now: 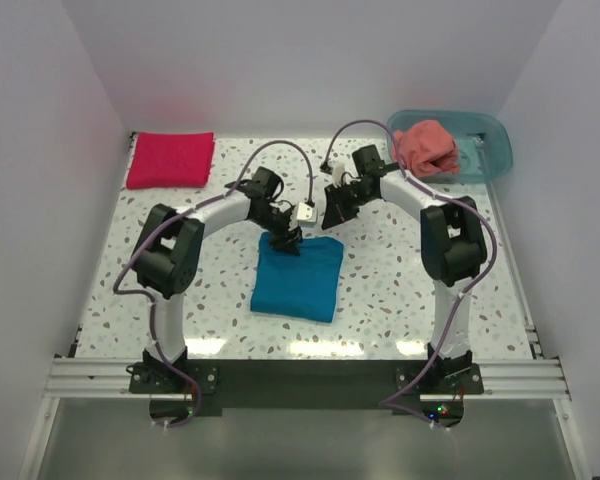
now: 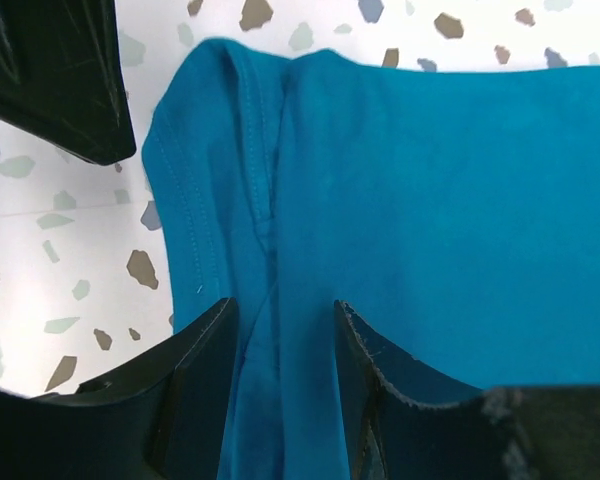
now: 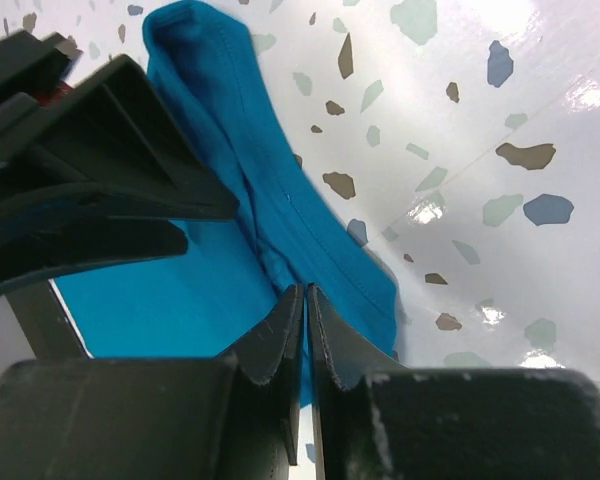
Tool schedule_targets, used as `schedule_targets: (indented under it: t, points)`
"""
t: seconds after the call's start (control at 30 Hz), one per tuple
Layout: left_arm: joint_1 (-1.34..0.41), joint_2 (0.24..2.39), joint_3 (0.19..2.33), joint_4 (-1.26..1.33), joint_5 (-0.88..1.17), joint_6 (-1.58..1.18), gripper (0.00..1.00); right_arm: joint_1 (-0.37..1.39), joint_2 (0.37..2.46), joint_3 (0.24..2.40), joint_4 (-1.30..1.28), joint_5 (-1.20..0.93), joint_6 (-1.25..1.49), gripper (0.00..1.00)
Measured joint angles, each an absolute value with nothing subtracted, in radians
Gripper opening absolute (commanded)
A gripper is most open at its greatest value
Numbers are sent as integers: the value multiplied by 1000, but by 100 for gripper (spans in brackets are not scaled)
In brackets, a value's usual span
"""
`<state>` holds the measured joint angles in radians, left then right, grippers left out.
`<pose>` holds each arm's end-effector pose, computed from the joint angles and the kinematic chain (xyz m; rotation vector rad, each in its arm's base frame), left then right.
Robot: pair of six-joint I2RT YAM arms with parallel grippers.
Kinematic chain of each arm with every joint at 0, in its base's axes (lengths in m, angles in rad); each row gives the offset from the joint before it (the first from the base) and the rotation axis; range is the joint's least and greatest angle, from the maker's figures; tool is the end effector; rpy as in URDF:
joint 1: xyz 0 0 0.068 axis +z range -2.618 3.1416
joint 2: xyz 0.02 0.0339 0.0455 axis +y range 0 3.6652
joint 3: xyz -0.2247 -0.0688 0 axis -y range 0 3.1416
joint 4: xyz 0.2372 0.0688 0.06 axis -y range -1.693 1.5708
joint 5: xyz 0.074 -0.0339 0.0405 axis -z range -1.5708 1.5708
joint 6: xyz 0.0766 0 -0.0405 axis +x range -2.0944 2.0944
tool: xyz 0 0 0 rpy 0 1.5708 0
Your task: Fold and stack the t-shirts
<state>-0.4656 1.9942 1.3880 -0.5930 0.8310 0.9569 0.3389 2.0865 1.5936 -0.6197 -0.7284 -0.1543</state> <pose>0.3205 -0.2243 0.1155 1.7425 1.7129 -0.9308 0.3850 0.1898 0.1320 -0.8497 2.4387 1.0317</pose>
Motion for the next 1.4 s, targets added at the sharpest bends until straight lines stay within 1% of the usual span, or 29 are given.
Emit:
schedule_targets:
  t: [0.17, 0.27, 0.33, 0.4, 0.47, 0.5, 0.6, 0.77, 1.07, 1.4]
  points:
    - [-468, 2050, 1406, -596, 817, 952, 46, 339, 2106, 1601, -603, -728, -101, 8]
    - [-470, 2054, 1406, -607, 815, 953, 41, 339, 2108, 1609, -596, -728, -88, 8]
    - [-472, 2054, 1406, -614, 815, 957, 34, 339, 2110, 1617, -592, -729, -84, 8]
    - [-474, 2054, 1406, -622, 815, 960, 23, 339, 2117, 1628, -587, -730, -80, 8]
    - [-475, 2054, 1406, -625, 817, 963, 17, 339, 2130, 1636, -581, -731, -78, 8]
    - [-477, 2054, 1406, -628, 818, 967, 10, 339, 2136, 1638, -580, -735, -77, 8]
    - [-480, 2054, 1406, -643, 818, 982, 0, 339, 2160, 1640, -575, -753, -70, 7]
    - [-481, 2042, 1394, -632, 817, 987, 0, 342, 2201, 1653, -574, -791, -65, 7]
    - [-518, 1819, 1219, -512, 753, 989, 0, 377, 2260, 1678, -572, -888, -59, 7]
    - [-545, 1707, 1077, -357, 669, 989, 0, 422, 2326, 1714, -571, -1007, -34, 6]
